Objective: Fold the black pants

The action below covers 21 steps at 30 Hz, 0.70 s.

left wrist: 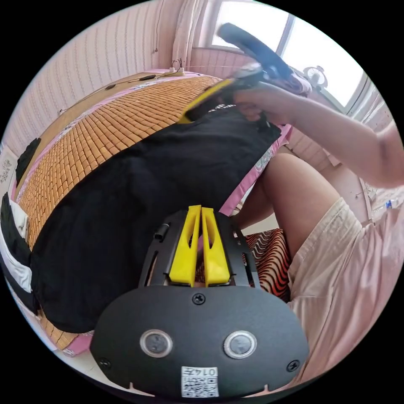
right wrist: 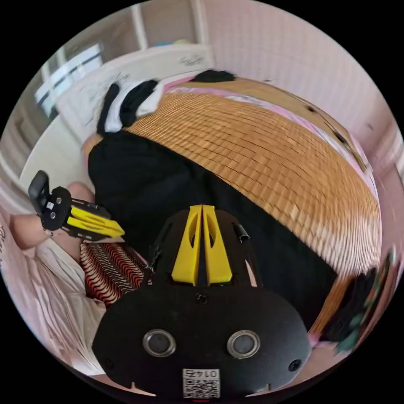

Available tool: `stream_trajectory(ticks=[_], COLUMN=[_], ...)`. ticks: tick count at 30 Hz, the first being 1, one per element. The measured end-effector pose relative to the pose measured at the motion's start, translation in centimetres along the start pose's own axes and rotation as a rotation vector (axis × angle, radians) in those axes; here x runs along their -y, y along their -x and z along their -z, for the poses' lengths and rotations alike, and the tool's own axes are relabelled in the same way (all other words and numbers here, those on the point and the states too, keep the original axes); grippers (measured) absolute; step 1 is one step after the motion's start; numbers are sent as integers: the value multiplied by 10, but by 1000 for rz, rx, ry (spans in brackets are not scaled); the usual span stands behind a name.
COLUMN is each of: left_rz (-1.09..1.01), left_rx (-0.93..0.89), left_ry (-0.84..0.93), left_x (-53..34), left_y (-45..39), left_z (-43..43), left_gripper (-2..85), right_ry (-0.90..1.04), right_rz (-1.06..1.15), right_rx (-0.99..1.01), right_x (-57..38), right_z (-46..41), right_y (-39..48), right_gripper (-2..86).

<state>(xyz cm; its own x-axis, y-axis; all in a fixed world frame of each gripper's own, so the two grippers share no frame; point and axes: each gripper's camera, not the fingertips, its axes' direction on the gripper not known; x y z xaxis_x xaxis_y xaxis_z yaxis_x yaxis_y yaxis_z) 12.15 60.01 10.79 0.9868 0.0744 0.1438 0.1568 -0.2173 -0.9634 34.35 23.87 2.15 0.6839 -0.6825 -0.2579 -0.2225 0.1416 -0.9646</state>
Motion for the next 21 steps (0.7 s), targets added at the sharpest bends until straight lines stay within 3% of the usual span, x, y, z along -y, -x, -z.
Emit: stream_trajectory(ticks=[6, 9, 15, 21], left_rz=[46, 36, -29, -5], left_rx=[-97, -141, -190, -195], left_ry=[-33, -51, 16, 98], left_x=[16, 33, 66, 77], left_y=[23, 29, 36, 45], left_z=[-2, -5, -19, -36], left_gripper=[18, 55, 64, 56], right_ry=[-105, -135, -197, -220], right_rz=[-661, -863, -1021, -927], right_rx=[-230, -275, 11, 42], right_x=[-172, -225, -277, -294], right_z=[63, 71, 58, 71], right_y=[-131, -172, -227, -229], right_gripper=[131, 150, 121, 32])
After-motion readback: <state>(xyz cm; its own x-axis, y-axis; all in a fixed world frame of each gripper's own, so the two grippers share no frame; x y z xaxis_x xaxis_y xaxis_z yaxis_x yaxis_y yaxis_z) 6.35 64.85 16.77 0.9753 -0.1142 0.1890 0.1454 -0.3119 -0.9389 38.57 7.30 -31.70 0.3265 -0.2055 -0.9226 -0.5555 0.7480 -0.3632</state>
